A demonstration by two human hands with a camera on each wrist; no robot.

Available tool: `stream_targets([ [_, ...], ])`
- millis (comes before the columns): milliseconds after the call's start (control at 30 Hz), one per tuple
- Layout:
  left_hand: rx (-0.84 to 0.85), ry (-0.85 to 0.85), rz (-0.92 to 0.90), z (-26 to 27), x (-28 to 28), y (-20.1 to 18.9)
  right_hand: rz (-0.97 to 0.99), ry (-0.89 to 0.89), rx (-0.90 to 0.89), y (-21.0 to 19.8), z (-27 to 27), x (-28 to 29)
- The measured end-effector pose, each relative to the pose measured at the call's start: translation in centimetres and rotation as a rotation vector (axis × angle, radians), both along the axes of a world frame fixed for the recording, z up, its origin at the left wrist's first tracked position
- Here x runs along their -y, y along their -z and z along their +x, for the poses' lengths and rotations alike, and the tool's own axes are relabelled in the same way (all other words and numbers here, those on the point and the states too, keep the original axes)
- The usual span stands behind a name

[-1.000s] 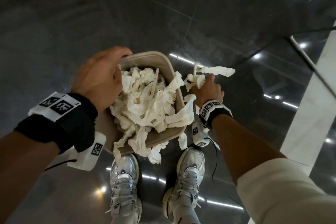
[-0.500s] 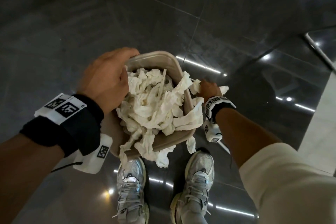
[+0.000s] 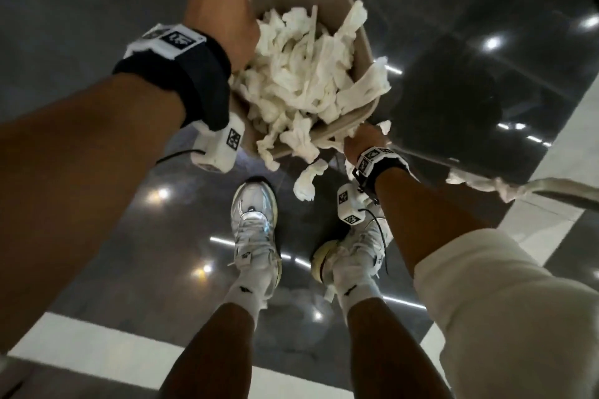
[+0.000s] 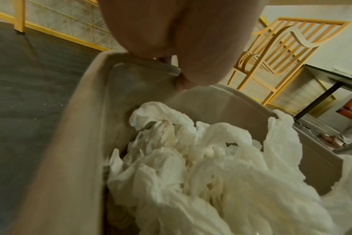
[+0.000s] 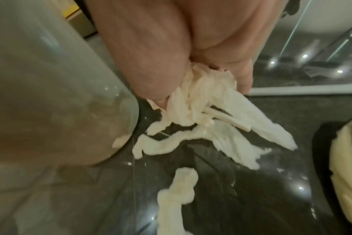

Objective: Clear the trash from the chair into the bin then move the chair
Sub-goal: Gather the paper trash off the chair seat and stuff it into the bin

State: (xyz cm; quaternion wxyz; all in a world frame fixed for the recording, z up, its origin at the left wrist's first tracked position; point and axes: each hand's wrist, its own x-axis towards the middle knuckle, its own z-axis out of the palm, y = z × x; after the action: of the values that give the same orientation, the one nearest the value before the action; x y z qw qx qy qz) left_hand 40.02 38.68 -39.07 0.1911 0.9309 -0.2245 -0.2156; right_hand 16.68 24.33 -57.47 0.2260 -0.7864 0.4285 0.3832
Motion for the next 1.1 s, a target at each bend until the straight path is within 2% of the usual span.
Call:
stream_targets([
  [67, 0.025, 0.0, 0.003, -0.6, -0.4, 0.4, 0.031, 0.058, -0.044, 1.3, -1.0, -2.2],
  [133, 0.045, 0.016, 0.018, -0.9, -0.6, 1.0, 0.072, 0.034, -0.045, 3.1, -1.9, -4.4],
  [267, 0.136, 0.068, 0.08, -1.0, -0.7, 1.6, -0.005, -0.086, -0.066, 6.4, -3.5, -7.4],
  [367, 0.186, 0.117, 0.133, -1.2, -0.6, 1.7, -0.152, -0.338, -0.001, 7.4, -4.2, -7.0],
  [400, 0.184, 0.129, 0.136, -1.3, -0.5, 1.6, -0.142, -0.357, 0.044, 7.6, -4.2, -6.5],
  [500, 0.165, 0.14, 0.141, -1.5, -0.3, 1.1, -0.06, -0.198, 0.161, 6.3, -4.0, -4.8],
  [633, 0.093, 0.137, 0.168, -1.2, 0.0, 0.5, -0.029, 0.086, 0.151, 0.5, -2.1, -2.7],
  [733, 0.043, 0.148, 0.191, -1.0, 0.1, -0.1, -0.067, 0.257, 0.229, -5.4, -0.3, -0.8],
  [833, -0.004, 0.153, 0.224, -0.9, 0.2, -0.7, -0.096, 0.567, 0.436, -11.1, 1.1, 1.2],
  [900, -0.032, 0.147, 0.258, -0.7, 0.0, -1.2, -0.159, 0.684, 0.628, -14.8, 2.2, 2.5],
  [1000, -0.061, 0.099, 0.298, -0.5, -0.4, -2.2, -0.231, 0.652, 0.892, -20.6, 4.3, 2.9],
  [1100, -0.143, 0.024, 0.289, -0.9, -1.1, -2.4, -0.041, 0.506, 0.993, -23.8, 6.9, -0.1],
])
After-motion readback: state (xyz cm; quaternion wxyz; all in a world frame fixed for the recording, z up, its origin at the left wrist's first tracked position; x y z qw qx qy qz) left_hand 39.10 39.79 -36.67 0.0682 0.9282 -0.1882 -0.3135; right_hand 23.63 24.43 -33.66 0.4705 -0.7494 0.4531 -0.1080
